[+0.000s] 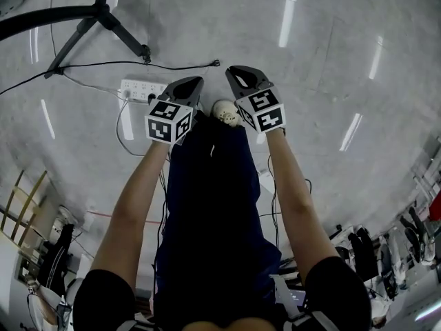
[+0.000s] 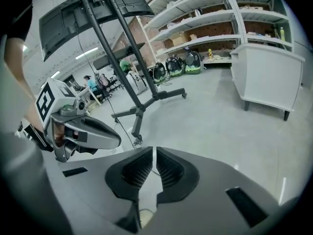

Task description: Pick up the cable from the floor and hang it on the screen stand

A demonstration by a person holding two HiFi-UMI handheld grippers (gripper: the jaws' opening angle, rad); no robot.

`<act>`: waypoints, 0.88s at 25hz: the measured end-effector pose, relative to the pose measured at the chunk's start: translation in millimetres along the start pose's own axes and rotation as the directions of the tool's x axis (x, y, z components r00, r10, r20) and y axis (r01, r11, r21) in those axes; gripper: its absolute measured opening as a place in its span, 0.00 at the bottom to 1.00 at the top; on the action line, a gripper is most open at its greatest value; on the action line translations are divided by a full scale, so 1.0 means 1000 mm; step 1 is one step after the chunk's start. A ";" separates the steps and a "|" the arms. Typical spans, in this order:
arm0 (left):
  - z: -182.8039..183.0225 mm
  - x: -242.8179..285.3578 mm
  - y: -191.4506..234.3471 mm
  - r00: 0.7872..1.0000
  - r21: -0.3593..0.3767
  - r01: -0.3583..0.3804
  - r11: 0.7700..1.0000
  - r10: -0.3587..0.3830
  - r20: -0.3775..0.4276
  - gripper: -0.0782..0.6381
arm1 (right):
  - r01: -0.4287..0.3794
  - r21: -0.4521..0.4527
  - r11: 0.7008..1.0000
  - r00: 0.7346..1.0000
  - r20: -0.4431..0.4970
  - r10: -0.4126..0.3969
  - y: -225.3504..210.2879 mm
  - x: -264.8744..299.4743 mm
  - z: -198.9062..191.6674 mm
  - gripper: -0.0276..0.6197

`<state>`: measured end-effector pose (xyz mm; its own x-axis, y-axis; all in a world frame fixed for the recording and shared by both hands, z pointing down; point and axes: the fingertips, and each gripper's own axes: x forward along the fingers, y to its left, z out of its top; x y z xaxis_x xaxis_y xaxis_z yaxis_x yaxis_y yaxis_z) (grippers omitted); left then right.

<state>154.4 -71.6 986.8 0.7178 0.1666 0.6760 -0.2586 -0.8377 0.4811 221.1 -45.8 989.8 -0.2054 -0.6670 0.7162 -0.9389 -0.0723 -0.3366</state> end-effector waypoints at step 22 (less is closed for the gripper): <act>-0.099 0.095 0.083 0.998 -0.051 0.040 0.998 -0.043 -0.052 0.12 | -0.189 -0.301 0.935 0.957 -0.268 0.108 -0.021 0.147 -0.111 0.28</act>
<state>137.1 -73.8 1145.9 0.6934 0.2295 0.6831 -0.2624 -0.8025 0.5359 180.3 -60.1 1169.5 -0.3717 -0.4479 0.8132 -0.9219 0.2816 -0.2663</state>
